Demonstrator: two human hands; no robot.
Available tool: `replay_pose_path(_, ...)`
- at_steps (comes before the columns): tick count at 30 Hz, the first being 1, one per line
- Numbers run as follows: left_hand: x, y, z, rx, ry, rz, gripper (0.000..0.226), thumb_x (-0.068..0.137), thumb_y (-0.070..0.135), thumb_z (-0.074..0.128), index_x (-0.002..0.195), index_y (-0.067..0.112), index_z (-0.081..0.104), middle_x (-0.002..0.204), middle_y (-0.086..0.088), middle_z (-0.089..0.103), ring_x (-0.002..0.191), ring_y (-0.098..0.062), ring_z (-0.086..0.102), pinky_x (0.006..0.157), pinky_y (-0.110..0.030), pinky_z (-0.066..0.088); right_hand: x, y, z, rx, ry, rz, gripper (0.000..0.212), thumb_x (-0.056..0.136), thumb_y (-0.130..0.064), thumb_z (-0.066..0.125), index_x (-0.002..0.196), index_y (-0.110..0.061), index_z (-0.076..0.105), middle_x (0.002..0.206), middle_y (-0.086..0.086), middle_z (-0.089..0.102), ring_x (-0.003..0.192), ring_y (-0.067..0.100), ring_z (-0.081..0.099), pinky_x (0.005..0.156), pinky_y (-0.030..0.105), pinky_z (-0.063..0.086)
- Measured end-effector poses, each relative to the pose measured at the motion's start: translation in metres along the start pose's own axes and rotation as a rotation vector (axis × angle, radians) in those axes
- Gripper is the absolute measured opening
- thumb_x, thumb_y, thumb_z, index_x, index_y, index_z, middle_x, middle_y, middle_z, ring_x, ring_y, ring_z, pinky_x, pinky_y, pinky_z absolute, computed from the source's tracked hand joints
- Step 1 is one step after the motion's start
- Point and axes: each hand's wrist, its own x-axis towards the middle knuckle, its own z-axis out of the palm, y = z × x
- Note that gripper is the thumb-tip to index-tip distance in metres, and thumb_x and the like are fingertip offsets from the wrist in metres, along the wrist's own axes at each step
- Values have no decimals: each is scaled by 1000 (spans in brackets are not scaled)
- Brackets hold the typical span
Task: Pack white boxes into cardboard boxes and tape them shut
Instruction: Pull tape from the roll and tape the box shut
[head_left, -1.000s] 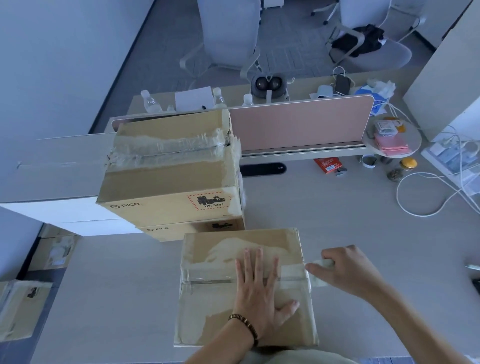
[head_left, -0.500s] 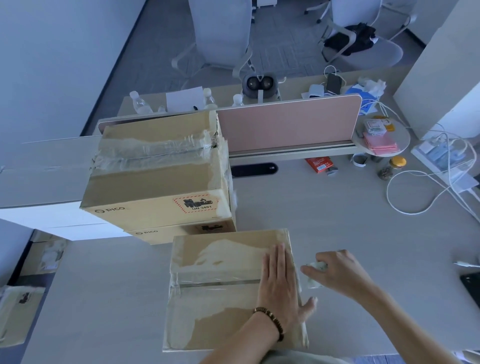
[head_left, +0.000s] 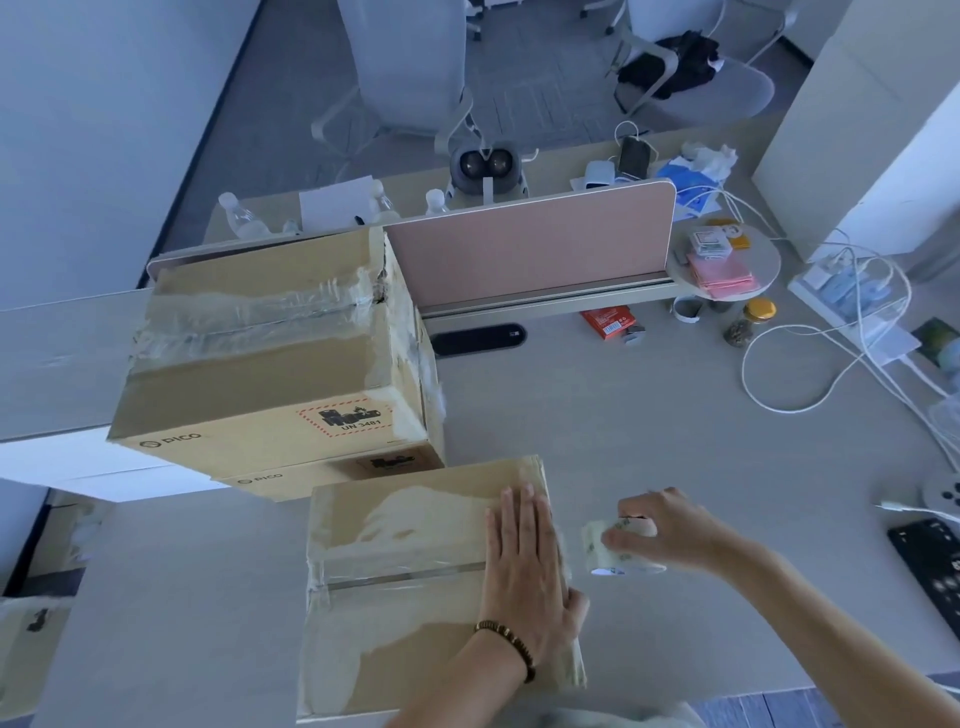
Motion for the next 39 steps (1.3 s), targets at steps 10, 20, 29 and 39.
replay_pose_path(10,1,-1,3,-11,43,1,108,63,48,55,156,6,20,162,-24,12,150,-46,6,116,-59,13,-3,25,-9,56,-45,134,53,72,-71,63,72,-19,54,67,-7,49,70,10,50,58,25,38)
replay_pose_path(20,-10,-26,5,-38,87,-25,108,62,52,58,157,14,24,163,-19,15,151,-40,12,117,-56,15,10,24,-5,-96,-69,-43,25,92,-55,55,80,-33,53,72,-9,53,84,16,45,82,26,30)
replay_pose_path(29,-14,-33,-1,20,-19,-238,109,63,38,54,158,9,9,164,-20,3,149,-48,-1,117,-65,10,32,12,21,130,-79,69,59,65,-72,53,67,-14,42,58,-4,33,67,16,36,72,30,30)
replay_pose_path(39,-13,-21,-3,40,-23,-265,104,66,37,47,158,7,6,164,-21,1,150,-45,-7,115,-69,10,48,25,13,-101,-117,10,67,69,-82,60,61,-18,40,62,-6,47,82,22,50,76,30,36)
